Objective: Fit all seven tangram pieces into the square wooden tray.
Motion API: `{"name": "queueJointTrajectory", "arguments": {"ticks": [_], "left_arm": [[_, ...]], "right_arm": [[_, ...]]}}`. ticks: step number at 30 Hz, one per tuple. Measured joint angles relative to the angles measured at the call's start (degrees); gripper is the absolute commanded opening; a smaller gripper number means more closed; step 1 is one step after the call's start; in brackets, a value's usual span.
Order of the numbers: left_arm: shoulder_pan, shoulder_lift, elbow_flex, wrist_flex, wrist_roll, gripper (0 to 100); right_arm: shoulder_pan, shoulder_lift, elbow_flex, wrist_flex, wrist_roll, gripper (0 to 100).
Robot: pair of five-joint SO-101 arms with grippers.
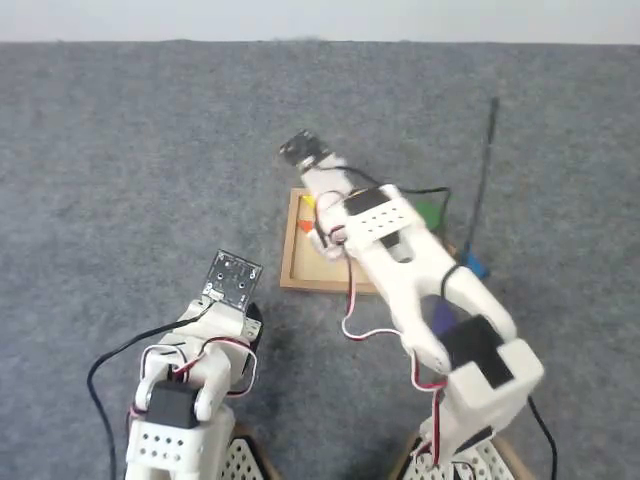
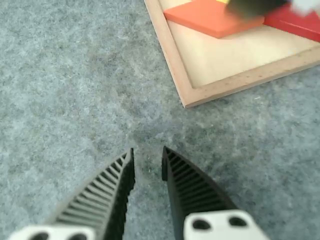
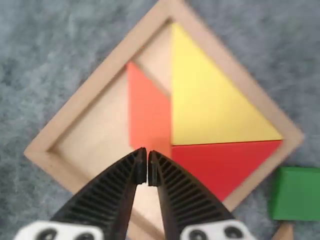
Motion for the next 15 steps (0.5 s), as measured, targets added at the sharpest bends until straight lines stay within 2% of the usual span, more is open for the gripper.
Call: {"name": "queueJointTrajectory", "arguments": {"ticks": [5,15], "left_arm": [[0.0,0.0,0.0,0.0,0.0,9],[0.0,0.0,0.0,0.0,0.0,9]], "right_arm": [[0.7,0.4,1.6,-3.3,-0.7,1.6],[0.6,5.6,-0.9,-3.3,-0.8,1.6]]}}
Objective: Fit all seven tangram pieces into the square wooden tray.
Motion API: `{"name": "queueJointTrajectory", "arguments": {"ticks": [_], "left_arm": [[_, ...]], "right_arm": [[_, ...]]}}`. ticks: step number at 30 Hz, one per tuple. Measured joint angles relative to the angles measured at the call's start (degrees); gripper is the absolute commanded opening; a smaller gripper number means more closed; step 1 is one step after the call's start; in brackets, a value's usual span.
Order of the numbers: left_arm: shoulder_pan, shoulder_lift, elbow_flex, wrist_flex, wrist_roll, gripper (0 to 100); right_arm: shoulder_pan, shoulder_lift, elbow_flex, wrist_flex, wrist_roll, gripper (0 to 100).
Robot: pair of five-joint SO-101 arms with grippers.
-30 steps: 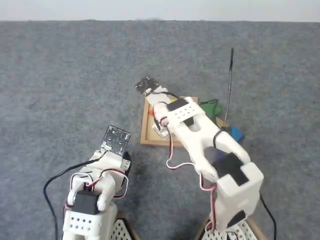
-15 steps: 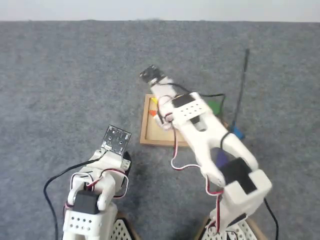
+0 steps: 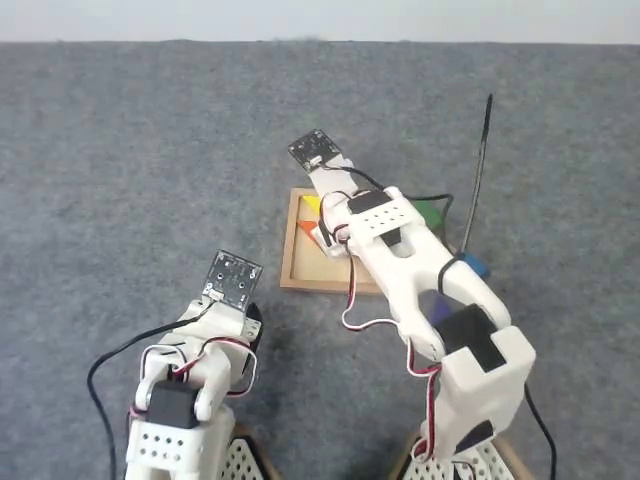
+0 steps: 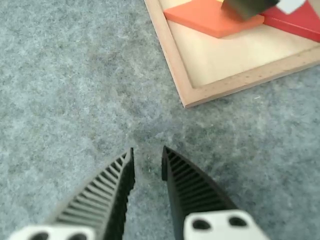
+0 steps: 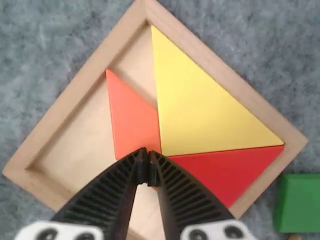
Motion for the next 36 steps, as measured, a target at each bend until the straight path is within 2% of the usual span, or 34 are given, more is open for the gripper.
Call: {"name": "queueJointTrajectory", "arguments": {"ticks": [10,22,36], "left_arm": [[0.0,0.0,0.0,0.0,0.0,9],[0.0,0.0,0.0,0.0,0.0,9],[0.0,0.0,0.0,0.0,0.0,9]], "right_arm": [[-7.2,0.1,-0.1,0.7,-0.4,1.6],[-6.7,2.0,-2.8,0.2,-0.4,1.6],[-6.4,14.1,-20.3,4.1,0.1,1.6]]}}
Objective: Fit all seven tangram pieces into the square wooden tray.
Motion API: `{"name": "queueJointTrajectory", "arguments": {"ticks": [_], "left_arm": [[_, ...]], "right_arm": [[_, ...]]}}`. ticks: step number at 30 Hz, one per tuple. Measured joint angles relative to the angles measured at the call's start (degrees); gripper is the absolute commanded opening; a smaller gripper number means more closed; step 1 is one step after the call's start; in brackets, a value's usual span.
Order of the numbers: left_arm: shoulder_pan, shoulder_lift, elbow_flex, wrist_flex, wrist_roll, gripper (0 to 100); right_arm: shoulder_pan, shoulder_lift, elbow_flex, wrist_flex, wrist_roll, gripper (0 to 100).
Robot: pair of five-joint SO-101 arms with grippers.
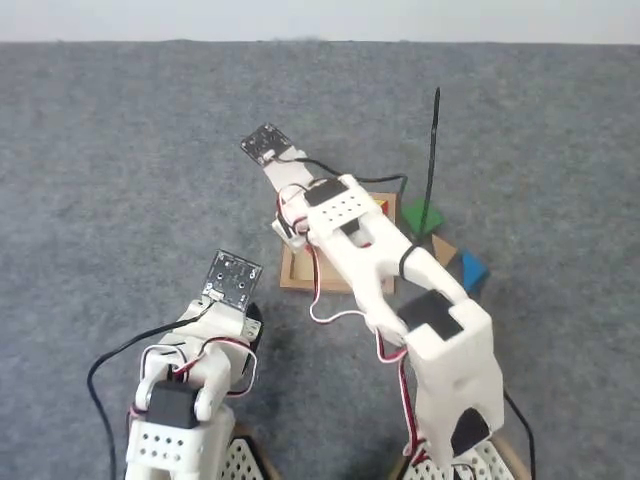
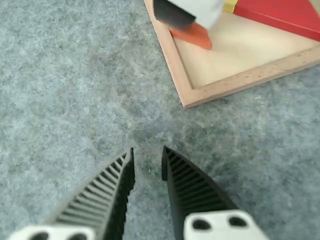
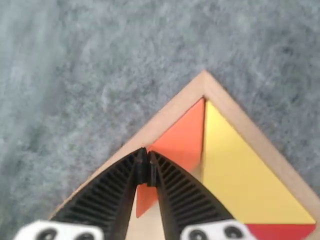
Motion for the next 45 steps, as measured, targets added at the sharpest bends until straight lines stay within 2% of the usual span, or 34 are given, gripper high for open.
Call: {"name": "queueJointTrajectory", "arguments": {"ticks": [9,18,23,28,32,35,45], "left_arm": [[0.0,0.0,0.0,0.0,0.0,9],[0.0,0.0,0.0,0.0,0.0,9],[0.0,0.0,0.0,0.0,0.0,9],[0.0,0.0,0.0,0.0,0.0,9],[0.0,0.0,0.0,0.0,0.0,9],[0.0,0.0,0.0,0.0,0.0,9],[0.0,0.0,0.0,0.0,0.0,9]], "right_arm": [[0.4,1.8,-4.7,4.6,-0.1,1.6],[1.9,-13.2,-1.6,14.5,0.1,1.6],[7.6,-26.5,12.0,15.5,0.1,2.7],[18.4,-35.6,21.5,20.1,4.2,12.4],[25.0,-36.0,22.1,26.5,7.1,18.9],[28.0,-35.3,22.2,27.3,7.3,20.9],[29.2,-20.6,22.2,16.0,7.3,21.0]]}}
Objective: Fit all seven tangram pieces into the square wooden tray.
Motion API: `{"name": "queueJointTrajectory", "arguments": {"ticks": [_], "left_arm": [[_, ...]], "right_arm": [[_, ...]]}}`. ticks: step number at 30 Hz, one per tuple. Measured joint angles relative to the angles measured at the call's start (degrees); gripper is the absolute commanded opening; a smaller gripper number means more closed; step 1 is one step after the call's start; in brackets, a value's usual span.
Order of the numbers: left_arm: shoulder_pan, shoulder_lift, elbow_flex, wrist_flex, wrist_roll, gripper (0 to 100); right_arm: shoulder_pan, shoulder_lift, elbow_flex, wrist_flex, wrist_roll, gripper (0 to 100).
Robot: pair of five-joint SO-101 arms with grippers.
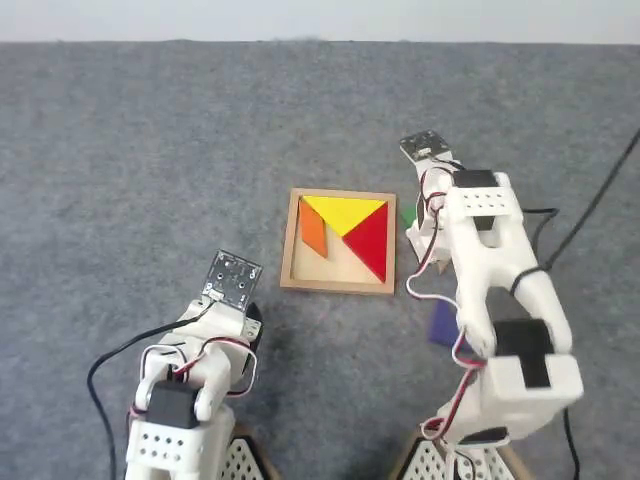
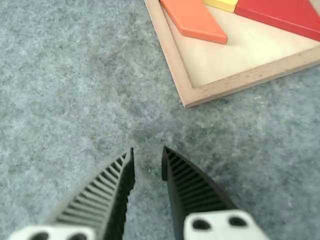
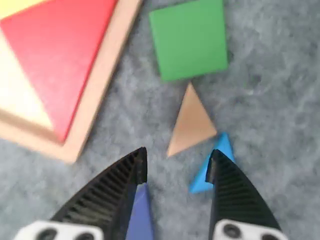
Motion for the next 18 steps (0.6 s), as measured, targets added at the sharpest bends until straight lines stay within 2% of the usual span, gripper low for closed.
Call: {"name": "queueJointTrajectory", "arguments": {"ticks": [9,18], "left_arm": [[0.0,0.0,0.0,0.0,0.0,9],[0.0,0.0,0.0,0.0,0.0,9]], "right_arm": [[2.9,9.4,-3.8,-2.5,0.5,21.3],[3.0,12.7,-7.6,-2.4,1.1,21.4]]}}
